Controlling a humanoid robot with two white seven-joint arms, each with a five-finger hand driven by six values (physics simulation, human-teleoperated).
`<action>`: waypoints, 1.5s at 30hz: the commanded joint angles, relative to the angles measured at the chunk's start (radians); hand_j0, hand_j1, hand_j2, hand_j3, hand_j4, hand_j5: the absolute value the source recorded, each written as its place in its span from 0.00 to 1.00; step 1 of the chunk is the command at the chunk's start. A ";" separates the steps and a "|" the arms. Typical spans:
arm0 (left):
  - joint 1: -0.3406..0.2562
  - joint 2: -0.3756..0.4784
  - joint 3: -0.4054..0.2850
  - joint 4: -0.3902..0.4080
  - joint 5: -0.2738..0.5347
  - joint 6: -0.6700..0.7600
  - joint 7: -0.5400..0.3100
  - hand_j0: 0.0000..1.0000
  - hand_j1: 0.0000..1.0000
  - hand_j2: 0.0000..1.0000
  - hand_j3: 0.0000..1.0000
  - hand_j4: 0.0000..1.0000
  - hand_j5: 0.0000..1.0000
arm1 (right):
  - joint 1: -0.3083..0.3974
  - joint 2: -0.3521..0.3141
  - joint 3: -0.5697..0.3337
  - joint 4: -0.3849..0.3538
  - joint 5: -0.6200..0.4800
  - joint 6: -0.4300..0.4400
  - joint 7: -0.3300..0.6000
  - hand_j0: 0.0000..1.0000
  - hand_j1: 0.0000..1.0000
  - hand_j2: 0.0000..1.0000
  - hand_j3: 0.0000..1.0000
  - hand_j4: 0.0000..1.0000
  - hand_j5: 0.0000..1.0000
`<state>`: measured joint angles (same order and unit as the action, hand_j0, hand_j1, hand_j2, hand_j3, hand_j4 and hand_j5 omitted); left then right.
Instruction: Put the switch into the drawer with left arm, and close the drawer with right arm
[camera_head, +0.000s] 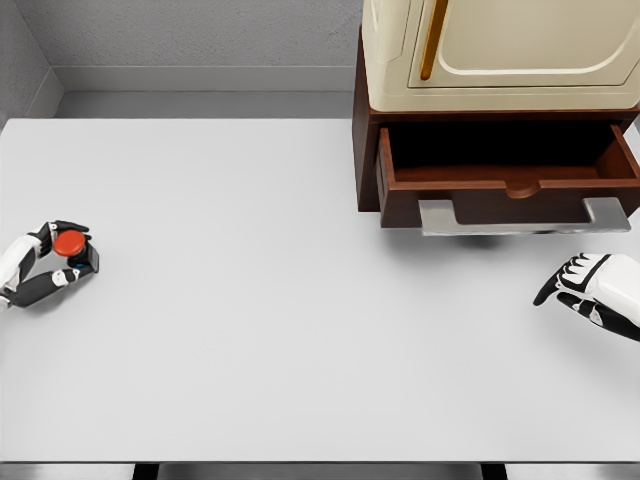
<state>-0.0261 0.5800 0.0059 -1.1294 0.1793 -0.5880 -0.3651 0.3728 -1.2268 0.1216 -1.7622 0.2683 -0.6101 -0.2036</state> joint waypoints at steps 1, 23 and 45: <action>0.000 0.001 0.002 -0.009 0.009 0.001 0.000 0.36 0.36 0.36 0.36 0.36 0.36 | 0.000 -0.002 0.000 0.000 -0.006 -0.001 0.000 0.48 0.48 0.48 0.48 0.48 0.48; -0.002 -0.005 0.008 -0.305 -0.024 0.007 0.002 0.27 0.27 0.27 0.27 0.27 0.27 | 0.000 -0.002 0.000 0.000 -0.006 -0.001 0.001 0.48 0.48 0.48 0.48 0.48 0.48; -0.103 -0.163 -0.001 -0.595 -0.365 0.066 0.002 0.22 0.22 0.22 0.22 0.22 0.22 | -0.002 -0.002 0.000 0.001 -0.008 -0.001 0.001 0.48 0.48 0.48 0.48 0.48 0.48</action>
<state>-0.1350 0.4376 0.0045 -1.7009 -0.1530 -0.5230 -0.3648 0.3712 -1.2273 0.1214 -1.7609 0.2666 -0.6102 -0.2021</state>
